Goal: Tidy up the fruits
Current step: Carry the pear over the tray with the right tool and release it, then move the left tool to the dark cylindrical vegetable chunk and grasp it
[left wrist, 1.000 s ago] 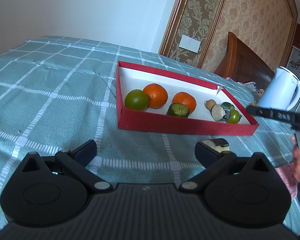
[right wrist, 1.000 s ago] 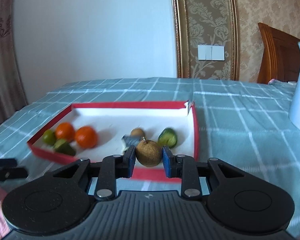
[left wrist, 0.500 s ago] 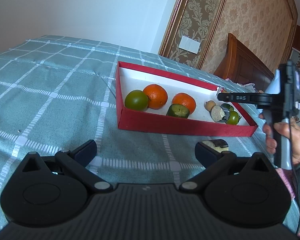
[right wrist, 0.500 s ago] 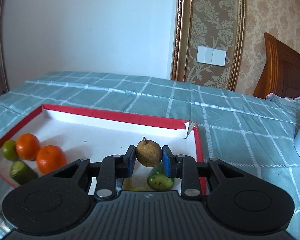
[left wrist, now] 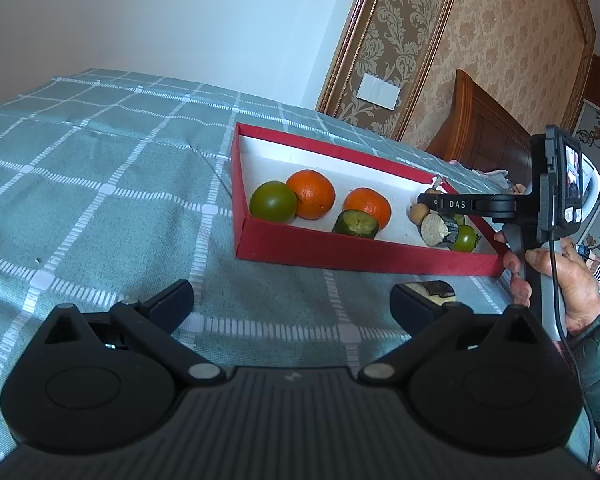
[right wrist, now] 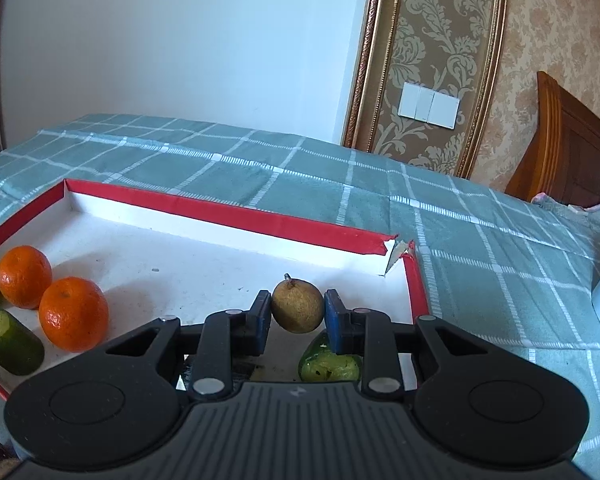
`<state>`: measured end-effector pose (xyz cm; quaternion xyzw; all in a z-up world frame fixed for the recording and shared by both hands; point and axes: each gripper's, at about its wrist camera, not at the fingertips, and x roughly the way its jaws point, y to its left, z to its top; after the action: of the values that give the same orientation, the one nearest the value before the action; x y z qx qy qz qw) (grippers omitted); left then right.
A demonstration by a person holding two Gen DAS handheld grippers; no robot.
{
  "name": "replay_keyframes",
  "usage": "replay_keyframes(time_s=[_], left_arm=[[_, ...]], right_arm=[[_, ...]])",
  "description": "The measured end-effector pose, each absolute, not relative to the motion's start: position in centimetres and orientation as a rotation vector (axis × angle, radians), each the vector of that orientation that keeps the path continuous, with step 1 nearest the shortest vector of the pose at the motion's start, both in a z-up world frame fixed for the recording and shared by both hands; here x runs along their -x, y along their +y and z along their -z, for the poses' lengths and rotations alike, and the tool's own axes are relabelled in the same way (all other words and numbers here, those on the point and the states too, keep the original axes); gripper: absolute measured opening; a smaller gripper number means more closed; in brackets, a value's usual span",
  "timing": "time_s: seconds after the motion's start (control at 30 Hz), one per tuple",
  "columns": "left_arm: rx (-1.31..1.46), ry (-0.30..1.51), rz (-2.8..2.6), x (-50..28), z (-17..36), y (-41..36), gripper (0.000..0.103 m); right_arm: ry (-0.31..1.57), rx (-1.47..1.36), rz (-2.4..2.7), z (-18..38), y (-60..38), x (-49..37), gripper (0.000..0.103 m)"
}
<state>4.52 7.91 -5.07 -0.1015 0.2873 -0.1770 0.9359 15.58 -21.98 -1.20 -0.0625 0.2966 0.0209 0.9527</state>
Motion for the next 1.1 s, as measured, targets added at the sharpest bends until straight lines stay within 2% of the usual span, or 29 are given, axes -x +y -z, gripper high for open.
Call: replay_keyframes(time_s=[0.17,0.2,0.3,0.33,0.47,0.53,0.67,1.1], left_arm=[[0.212,0.586,0.363,-4.5,5.1,8.0,0.103],[0.212,0.586,0.363,-4.5,5.1,8.0,0.103],[0.212,0.586,0.364,-4.5,5.1,8.0,0.103],[0.212,0.586,0.364,-4.5,5.1,8.0,0.103],[0.211,0.586,0.363,-4.5,5.1,8.0,0.103],[0.21,0.586,0.363,-4.5,5.1,8.0,0.103],[0.205,0.587,0.361,-4.6,5.1,8.0,0.103],[0.189,0.591,0.357,-4.8,5.2,7.7,0.103]], right_arm=[[0.593,0.083,-0.021,0.9,-22.7,-15.0,0.031],[0.588,0.066,-0.014,0.6,-23.0,-14.7,0.034],[0.566,0.006,-0.005,-0.3,-23.9,-13.1,0.053],[0.557,-0.011,-0.006,-0.7,-24.3,-12.3,0.056],[0.537,-0.077,-0.06,-1.7,-25.1,-8.6,0.056],[0.529,-0.097,-0.099,-1.7,-25.2,-6.7,0.06],[0.531,-0.06,-0.132,-0.7,-24.5,-3.8,0.061],[0.658,-0.04,-0.14,1.9,-24.6,-2.8,0.062]])
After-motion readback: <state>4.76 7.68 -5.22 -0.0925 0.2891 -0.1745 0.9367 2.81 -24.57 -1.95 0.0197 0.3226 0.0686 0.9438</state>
